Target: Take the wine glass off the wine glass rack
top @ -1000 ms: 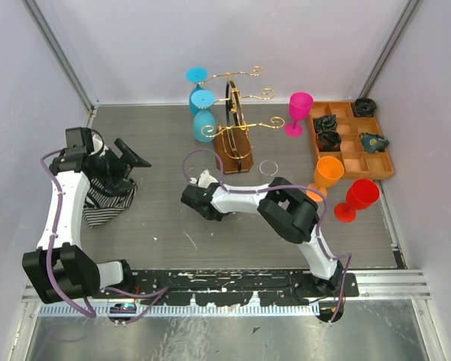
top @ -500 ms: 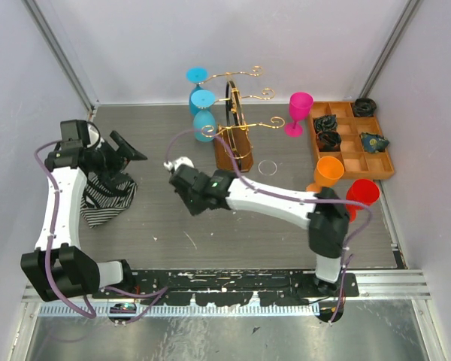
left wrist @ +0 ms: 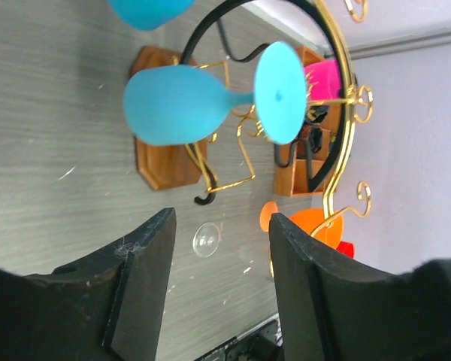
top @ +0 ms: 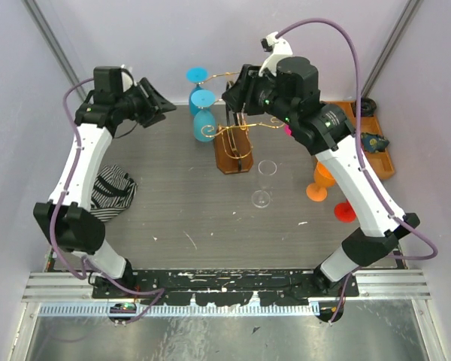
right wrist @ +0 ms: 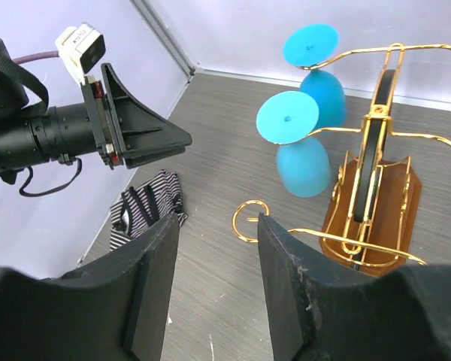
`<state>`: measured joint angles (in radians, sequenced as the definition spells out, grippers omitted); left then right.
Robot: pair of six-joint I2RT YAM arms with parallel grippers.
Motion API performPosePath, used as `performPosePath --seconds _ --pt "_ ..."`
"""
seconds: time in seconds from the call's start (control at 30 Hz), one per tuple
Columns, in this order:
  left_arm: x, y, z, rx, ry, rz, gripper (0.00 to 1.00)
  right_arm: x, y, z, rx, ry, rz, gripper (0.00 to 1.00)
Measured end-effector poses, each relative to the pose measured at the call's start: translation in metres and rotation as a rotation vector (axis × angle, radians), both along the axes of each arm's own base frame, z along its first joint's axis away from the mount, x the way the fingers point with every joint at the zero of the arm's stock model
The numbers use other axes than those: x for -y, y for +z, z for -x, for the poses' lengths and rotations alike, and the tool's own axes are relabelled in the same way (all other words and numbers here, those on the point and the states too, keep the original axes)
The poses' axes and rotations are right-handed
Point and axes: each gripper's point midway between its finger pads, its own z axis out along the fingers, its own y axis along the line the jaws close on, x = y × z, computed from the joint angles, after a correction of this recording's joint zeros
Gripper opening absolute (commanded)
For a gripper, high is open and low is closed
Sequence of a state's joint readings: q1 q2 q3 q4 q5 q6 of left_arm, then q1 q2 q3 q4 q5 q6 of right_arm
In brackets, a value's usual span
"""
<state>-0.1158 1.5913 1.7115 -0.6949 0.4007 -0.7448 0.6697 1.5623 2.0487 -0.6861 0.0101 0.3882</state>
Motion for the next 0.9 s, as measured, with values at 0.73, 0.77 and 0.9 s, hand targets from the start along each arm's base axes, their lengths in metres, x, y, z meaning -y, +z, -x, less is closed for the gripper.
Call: performPosePath --seconds 0.73,0.77,0.9 --pt "0.078 -0.010 -0.084 -0.002 -0.047 -0.044 0.67 0.084 -0.001 -0.008 -0.037 -0.098 -0.017 0.56" --pt "0.077 -0.008 -0.085 0.004 -0.042 -0.045 0.65 0.086 0.002 -0.007 -0.032 -0.099 -0.020 0.56" --pt "0.079 0.002 -0.086 0.029 -0.036 -0.045 0.53 0.092 0.002 -0.008 -0.030 -0.106 -0.023 0.56"
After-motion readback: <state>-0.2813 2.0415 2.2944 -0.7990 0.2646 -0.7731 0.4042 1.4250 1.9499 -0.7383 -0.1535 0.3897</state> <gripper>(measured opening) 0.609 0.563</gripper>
